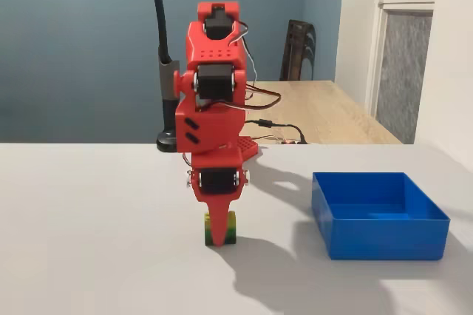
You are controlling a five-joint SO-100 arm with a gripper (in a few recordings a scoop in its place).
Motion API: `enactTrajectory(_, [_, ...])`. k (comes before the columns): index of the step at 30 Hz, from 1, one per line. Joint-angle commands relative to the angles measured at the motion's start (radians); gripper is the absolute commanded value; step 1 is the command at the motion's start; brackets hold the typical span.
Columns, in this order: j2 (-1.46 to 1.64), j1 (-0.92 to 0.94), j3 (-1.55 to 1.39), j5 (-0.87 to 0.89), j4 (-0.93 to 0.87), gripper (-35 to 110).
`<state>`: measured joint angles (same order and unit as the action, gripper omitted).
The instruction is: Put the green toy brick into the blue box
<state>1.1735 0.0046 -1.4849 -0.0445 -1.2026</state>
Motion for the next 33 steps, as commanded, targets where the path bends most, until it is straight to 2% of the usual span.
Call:
enactTrajectory(1, [0.245, -0.029, -0.015, -0.026, -0.046, 0])
enactTrajectory(9, [0.523, -0.137, -0.017, -0.015, -0.209, 0])
enactTrajectory(15, [0.687, -0.291, -0.006, -0.003, -0.296, 0])
enactTrajectory(23, [0.746, -0.540, -0.002, 0.071, -0.319, 0])
enactTrajectory(33, [0.736, -0.635, 0.020, 0.144, -0.295, 0])
